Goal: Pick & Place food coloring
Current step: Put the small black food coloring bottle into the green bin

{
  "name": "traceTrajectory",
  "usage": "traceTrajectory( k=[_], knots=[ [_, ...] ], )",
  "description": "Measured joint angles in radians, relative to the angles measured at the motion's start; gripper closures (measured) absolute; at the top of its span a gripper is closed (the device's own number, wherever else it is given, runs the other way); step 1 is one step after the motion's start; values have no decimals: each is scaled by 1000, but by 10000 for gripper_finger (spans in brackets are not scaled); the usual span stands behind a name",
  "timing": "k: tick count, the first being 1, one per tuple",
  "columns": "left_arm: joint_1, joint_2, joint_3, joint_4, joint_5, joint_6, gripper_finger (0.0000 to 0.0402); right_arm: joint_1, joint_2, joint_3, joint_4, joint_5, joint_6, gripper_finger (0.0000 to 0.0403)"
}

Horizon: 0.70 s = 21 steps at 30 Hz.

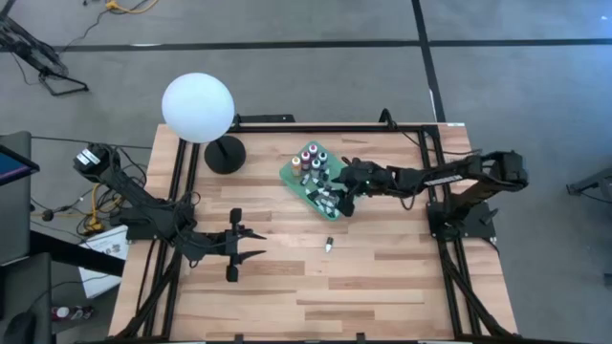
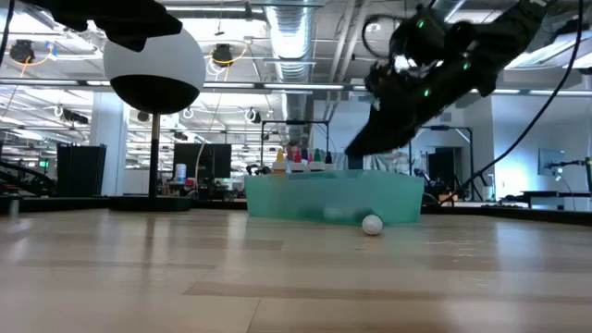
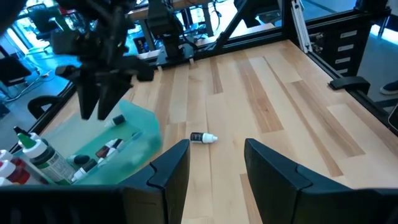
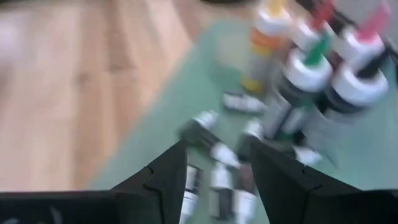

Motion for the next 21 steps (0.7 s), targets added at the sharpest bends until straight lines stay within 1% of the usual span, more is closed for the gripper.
traceTrajectory(
  k=[4, 9, 16, 21],
  knots=[
    [2, 0, 0, 22, -1, 8, 253, 70, -80, 0, 2, -24, -49, 231],
    [11, 0, 0, 24, 6, 10, 253, 176, -179, 0, -1, -27, -88, 230],
    [64, 0, 0, 58, 95, -3, 253, 322, -287, 0, -26, -25, -96, 233],
    [84, 0, 0, 109, 135, 50, 253, 419, -347, 0, -43, -14, -89, 231]
  ],
)
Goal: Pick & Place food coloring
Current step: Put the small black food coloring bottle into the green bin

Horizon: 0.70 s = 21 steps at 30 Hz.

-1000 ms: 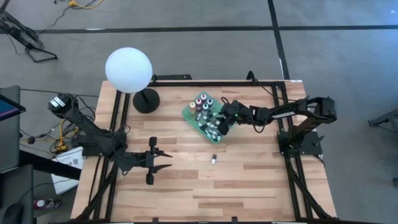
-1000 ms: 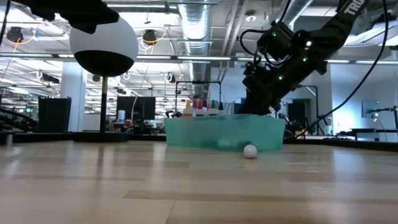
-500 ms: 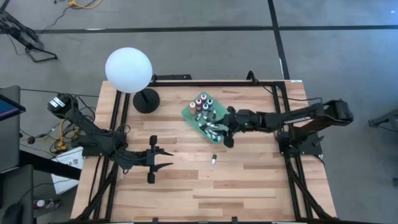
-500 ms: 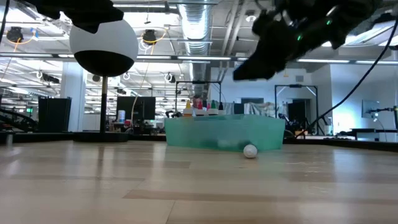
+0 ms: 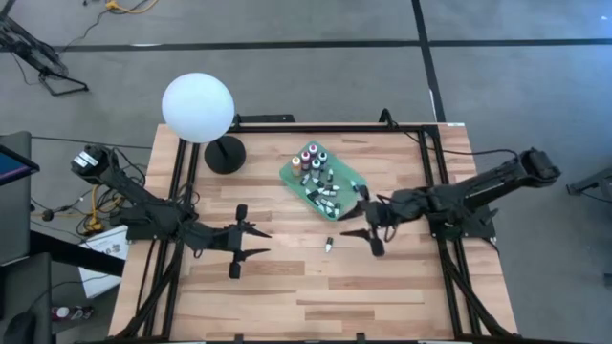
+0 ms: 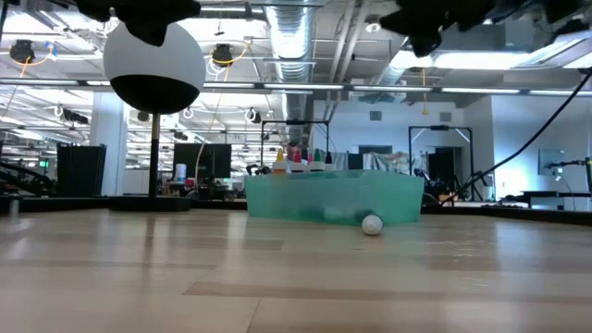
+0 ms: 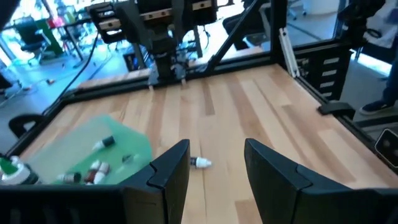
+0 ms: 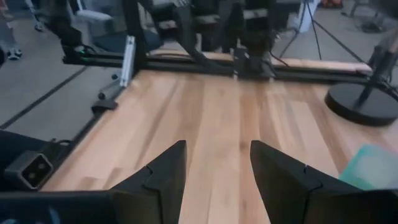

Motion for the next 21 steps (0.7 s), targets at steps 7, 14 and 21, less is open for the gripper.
traceTrajectory(
  k=[7, 14, 21],
  knots=[
    [24, 0, 0, 56, 43, 45, 253, 122, -55, 0, -26, 124, 2, 230],
    [45, 133, 1, 215, 82, 115, 253, 208, -72, 0, -75, 233, 46, 233],
    [82, 342, 64, 325, 129, 180, 253, 274, -72, 0, -102, 316, 99, 233]
  ],
)
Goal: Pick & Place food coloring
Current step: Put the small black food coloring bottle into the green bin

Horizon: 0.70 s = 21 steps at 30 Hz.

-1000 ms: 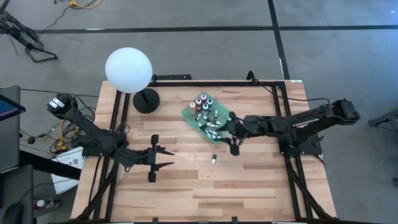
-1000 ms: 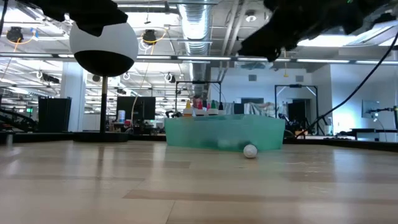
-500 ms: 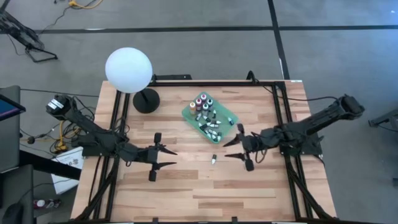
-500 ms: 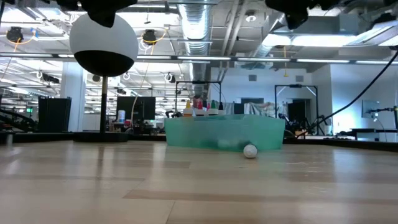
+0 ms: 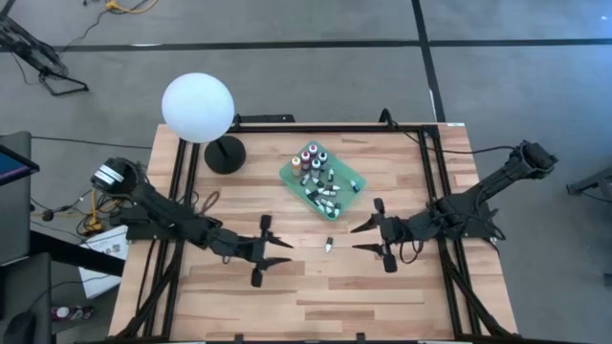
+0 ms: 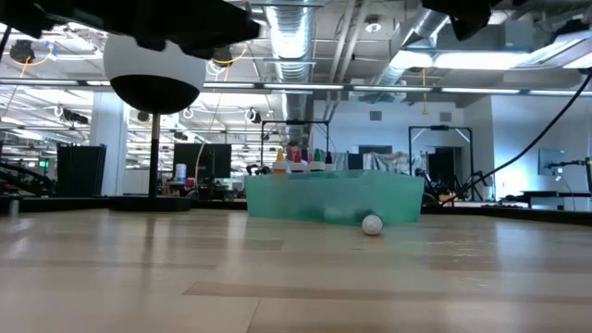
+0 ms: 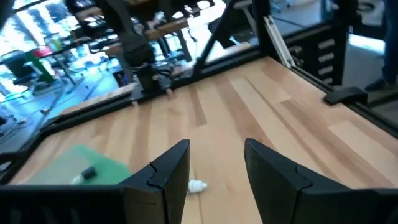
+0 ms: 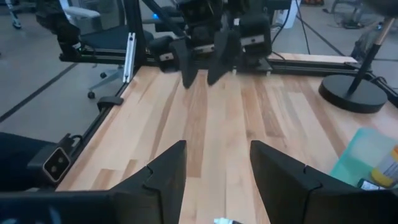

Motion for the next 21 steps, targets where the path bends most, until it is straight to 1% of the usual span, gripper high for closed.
traceTrajectory(
  k=[4, 7, 9, 17, 21],
  knots=[
    [30, 114, 94, -28, 71, 29, 253, 40, 0, 0, -8, 33, 15, 237],
    [54, 186, 181, -82, 115, 43, 253, 73, 0, 0, -8, 66, 17, 239],
    [70, 237, 246, -133, 124, 46, 253, 97, 0, 0, -7, 81, 20, 239],
    [134, 384, 498, -412, 122, -1, 253, 185, 0, 0, -14, 162, 42, 242],
    [164, 454, 618, -565, 172, -24, 253, 215, 0, 0, -16, 200, 42, 246]
  ],
)
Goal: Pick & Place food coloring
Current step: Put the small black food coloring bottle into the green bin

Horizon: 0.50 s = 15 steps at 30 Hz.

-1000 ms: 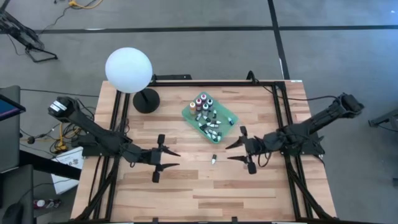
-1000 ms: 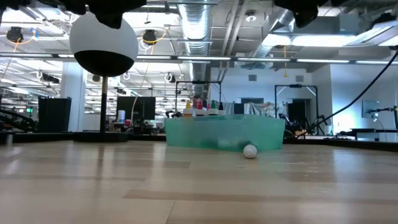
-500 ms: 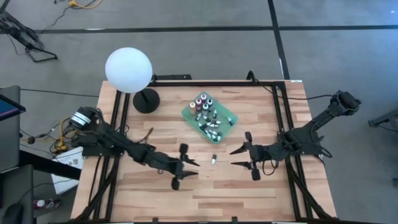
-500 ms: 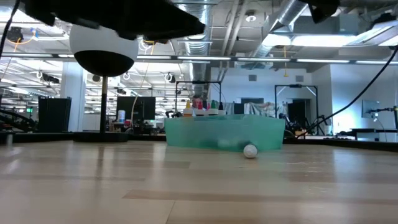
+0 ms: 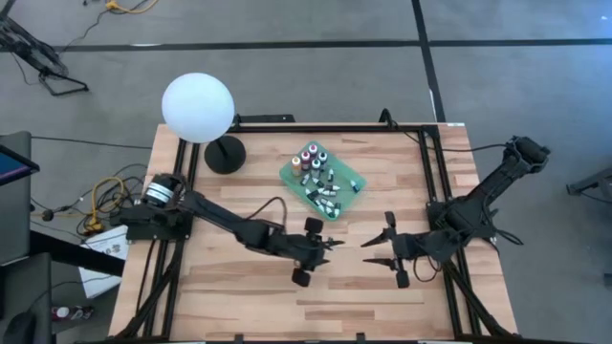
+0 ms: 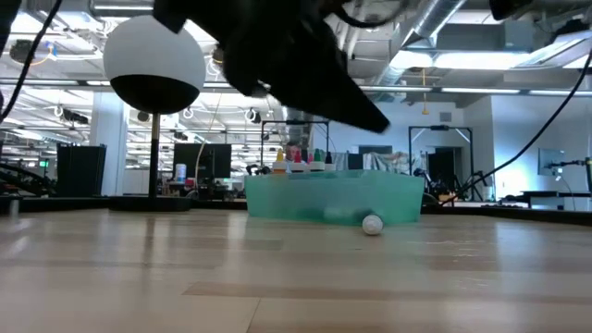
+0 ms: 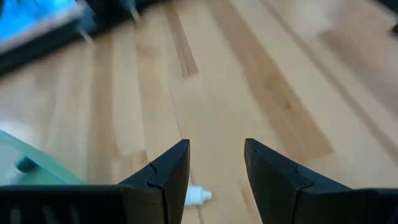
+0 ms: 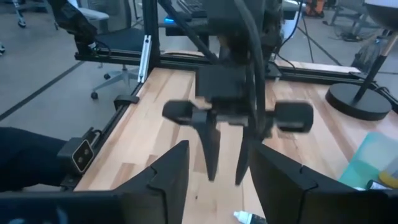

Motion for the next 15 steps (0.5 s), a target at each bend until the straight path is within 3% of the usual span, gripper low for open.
traceTrajectory(
  k=[7, 15],
  knots=[
    [26, 114, 143, -129, 25, -2, 253, 13, 0, 0, -13, 10, 10, 258],
    [51, 123, 161, -156, 23, 2, 235, 13, 0, 0, -15, 9, 11, 270]
  ],
)
